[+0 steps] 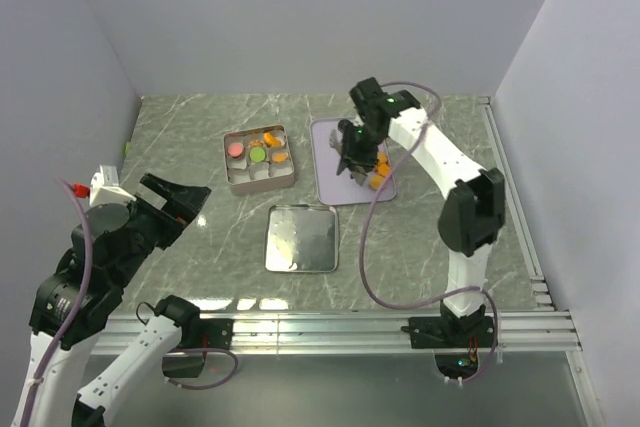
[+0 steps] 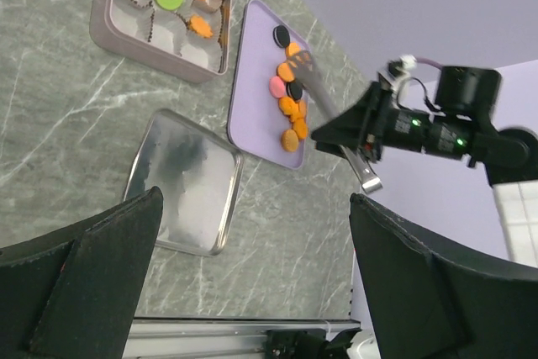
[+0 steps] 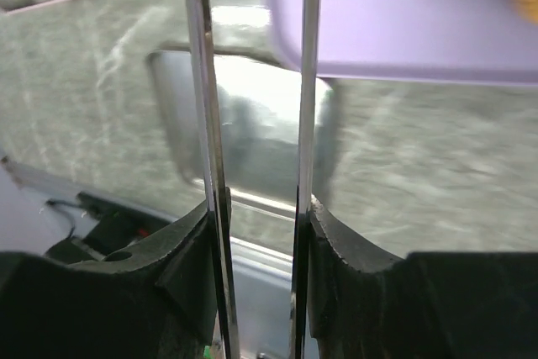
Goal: Pack the cookies
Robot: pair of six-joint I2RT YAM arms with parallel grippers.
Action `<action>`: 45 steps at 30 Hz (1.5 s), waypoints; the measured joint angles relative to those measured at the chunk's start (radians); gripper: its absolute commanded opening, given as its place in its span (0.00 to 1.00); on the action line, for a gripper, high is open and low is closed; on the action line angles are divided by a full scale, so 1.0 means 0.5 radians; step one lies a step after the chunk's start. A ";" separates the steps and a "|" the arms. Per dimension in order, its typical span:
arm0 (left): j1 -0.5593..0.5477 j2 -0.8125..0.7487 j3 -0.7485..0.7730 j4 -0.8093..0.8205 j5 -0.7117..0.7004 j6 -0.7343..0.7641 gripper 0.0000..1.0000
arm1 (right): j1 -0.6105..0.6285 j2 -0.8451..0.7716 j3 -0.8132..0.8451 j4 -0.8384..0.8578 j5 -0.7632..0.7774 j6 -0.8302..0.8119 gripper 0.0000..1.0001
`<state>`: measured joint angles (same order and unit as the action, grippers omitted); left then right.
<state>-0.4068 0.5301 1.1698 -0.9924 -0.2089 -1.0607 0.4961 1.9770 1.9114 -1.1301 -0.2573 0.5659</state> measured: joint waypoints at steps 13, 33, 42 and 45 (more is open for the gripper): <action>0.000 -0.011 -0.211 0.102 0.137 -0.073 0.99 | -0.195 -0.566 -0.980 0.021 0.220 -0.155 0.51; 0.000 -0.089 -0.272 0.130 0.214 -0.179 0.98 | -0.230 -0.579 -1.093 0.035 0.325 -0.245 0.53; 0.000 -0.101 -0.273 0.125 0.214 -0.233 0.96 | -0.231 -0.543 -1.097 0.043 0.344 -0.275 0.53; 0.000 -0.101 -0.279 0.124 0.215 -0.259 0.96 | -0.231 -0.542 -1.121 0.056 0.343 -0.282 0.53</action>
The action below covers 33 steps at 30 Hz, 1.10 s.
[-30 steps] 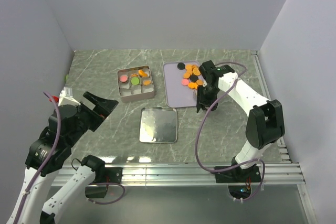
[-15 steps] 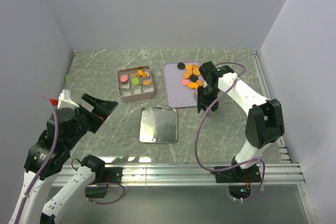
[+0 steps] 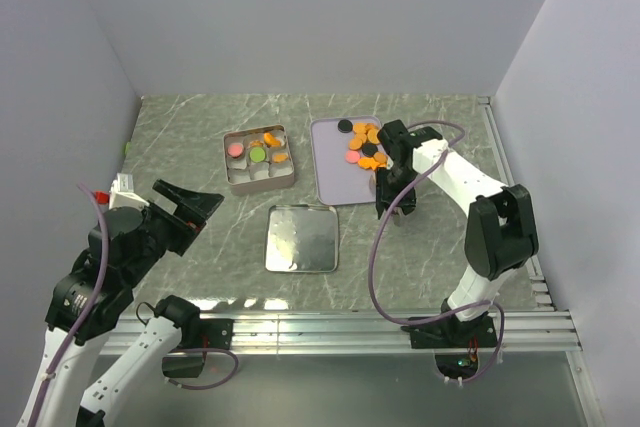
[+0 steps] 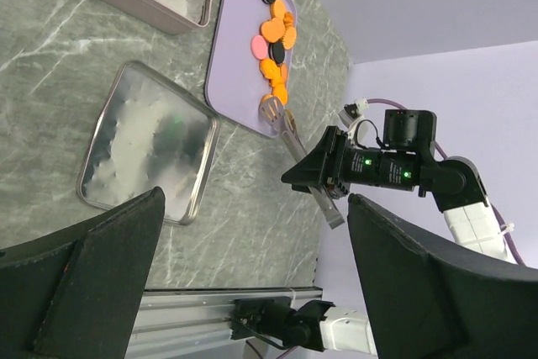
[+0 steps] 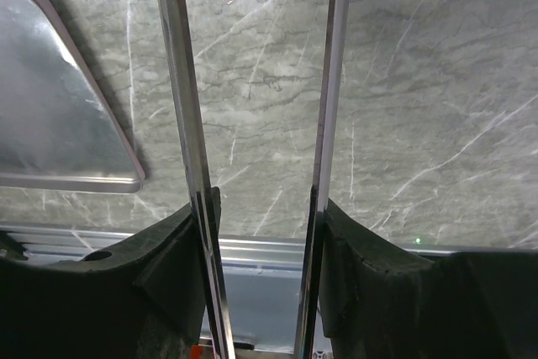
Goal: Pack the cookies
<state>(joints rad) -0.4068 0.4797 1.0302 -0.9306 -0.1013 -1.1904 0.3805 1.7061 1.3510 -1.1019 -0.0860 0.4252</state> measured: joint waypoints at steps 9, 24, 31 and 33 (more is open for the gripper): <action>0.000 -0.032 -0.011 -0.018 -0.001 -0.028 0.95 | 0.000 0.059 -0.008 0.037 -0.005 -0.009 0.49; 0.000 -0.093 -0.010 -0.080 -0.006 -0.074 0.95 | 0.022 0.106 0.126 0.006 -0.064 -0.009 0.42; 0.000 -0.084 -0.010 -0.076 -0.003 -0.073 0.95 | 0.233 0.060 0.388 -0.091 -0.132 0.063 0.42; 0.000 -0.065 -0.009 -0.072 -0.002 -0.070 0.95 | 0.314 0.060 0.517 -0.117 -0.156 0.094 0.42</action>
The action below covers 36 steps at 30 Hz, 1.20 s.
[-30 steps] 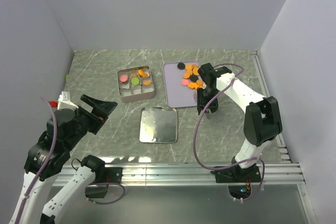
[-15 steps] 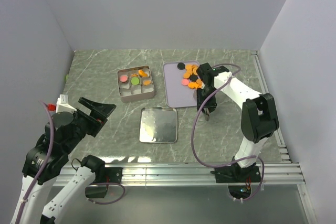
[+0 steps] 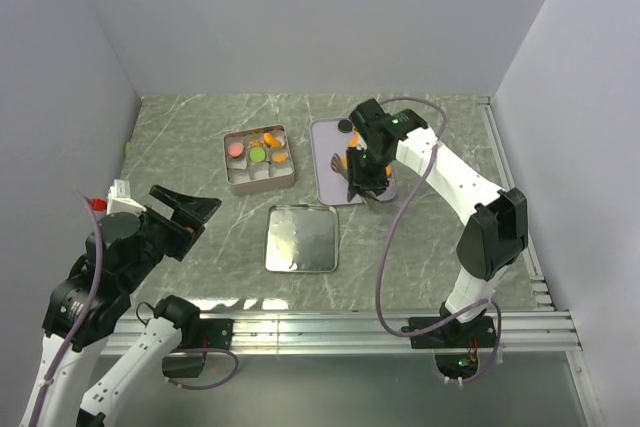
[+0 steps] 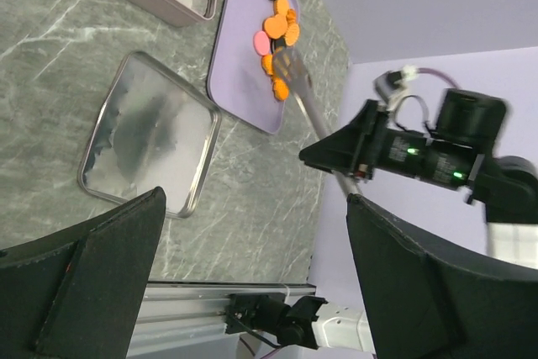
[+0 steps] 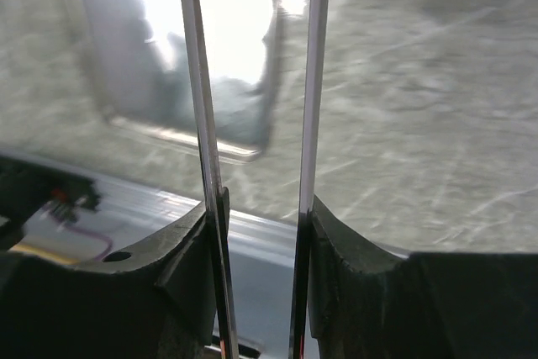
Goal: Pack the cookies
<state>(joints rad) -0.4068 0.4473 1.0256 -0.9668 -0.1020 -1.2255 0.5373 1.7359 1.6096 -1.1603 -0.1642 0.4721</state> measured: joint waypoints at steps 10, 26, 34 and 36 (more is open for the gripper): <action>0.000 0.056 0.010 0.011 0.008 0.015 0.95 | 0.336 0.201 0.728 -0.079 -0.183 0.149 0.43; 0.000 0.053 0.201 -0.004 -0.092 0.126 0.98 | 0.569 0.901 1.301 -0.010 -0.487 0.292 0.44; 0.000 0.042 0.210 -0.003 -0.121 0.154 0.98 | 0.603 0.994 1.326 0.137 -0.535 0.352 0.44; 0.000 0.042 0.210 -0.002 -0.120 0.161 0.97 | 0.608 1.018 1.326 0.169 -0.535 0.369 0.44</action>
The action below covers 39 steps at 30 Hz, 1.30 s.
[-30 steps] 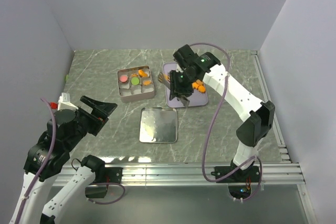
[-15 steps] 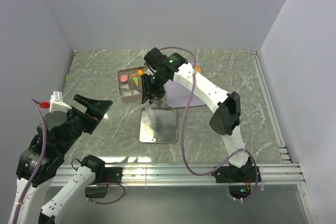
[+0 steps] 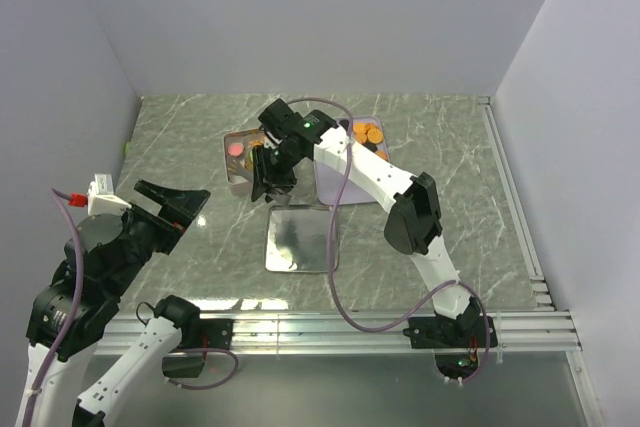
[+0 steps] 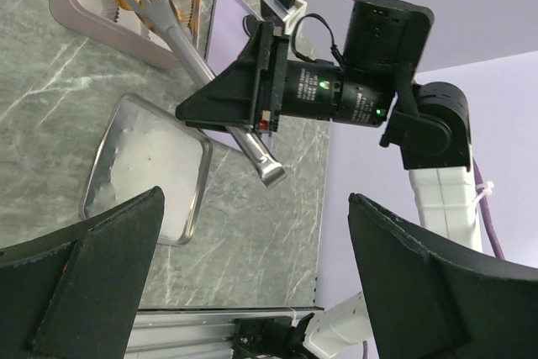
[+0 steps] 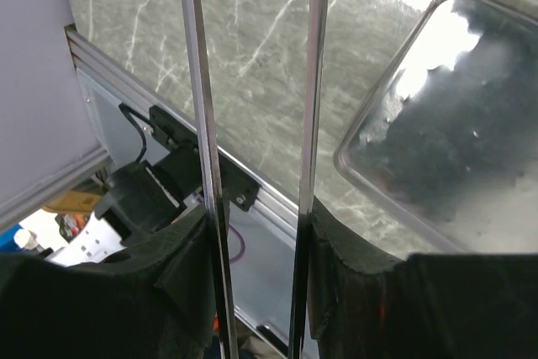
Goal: Pack the cookies
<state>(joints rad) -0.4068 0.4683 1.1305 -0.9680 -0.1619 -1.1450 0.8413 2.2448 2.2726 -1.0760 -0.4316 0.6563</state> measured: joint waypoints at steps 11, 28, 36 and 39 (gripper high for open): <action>0.000 0.031 0.004 0.008 0.002 0.024 0.98 | 0.002 0.168 0.011 0.081 0.001 0.054 0.47; 0.000 0.042 0.004 0.011 0.013 0.055 0.98 | 0.002 0.172 0.011 0.143 0.002 0.068 0.55; 0.000 0.042 0.006 0.008 0.012 0.069 0.98 | -0.002 0.169 0.051 0.146 0.019 0.078 0.55; 0.000 0.040 0.006 0.002 0.012 0.069 0.98 | -0.018 0.137 0.044 0.136 0.043 0.076 0.55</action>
<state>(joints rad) -0.4068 0.4885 1.1336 -0.9668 -0.1558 -1.1107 0.8326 2.3135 2.2948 -1.0080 -0.4099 0.6945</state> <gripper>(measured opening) 0.980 0.551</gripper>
